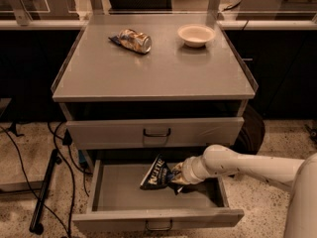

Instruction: Place blue chip bag into middle drawer

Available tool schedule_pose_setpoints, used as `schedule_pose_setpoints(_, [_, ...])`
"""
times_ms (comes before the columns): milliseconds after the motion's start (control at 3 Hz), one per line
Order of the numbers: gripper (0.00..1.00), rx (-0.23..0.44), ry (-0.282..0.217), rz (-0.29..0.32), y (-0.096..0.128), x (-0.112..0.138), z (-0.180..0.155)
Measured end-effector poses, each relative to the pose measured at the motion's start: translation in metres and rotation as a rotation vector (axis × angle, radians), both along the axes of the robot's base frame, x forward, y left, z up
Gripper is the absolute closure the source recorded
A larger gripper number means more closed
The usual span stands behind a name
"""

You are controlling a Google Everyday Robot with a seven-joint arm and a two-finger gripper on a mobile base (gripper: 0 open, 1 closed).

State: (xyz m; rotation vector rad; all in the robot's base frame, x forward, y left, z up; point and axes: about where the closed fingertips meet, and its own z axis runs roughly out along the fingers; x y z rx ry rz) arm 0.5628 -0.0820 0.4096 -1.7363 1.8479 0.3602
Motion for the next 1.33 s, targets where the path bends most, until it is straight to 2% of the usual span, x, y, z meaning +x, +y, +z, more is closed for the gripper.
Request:
schedule_pose_setpoints(667, [0.11, 0.000, 0.000, 0.000, 0.0001, 0.0000, -0.0001])
schedule_pose_setpoints(1000, [0.00, 0.000, 0.000, 0.000, 0.0001, -0.0001, -0.0001])
schedule_pose_setpoints(1333, [0.00, 0.000, 0.000, 0.000, 0.0001, -0.0001, -0.0001])
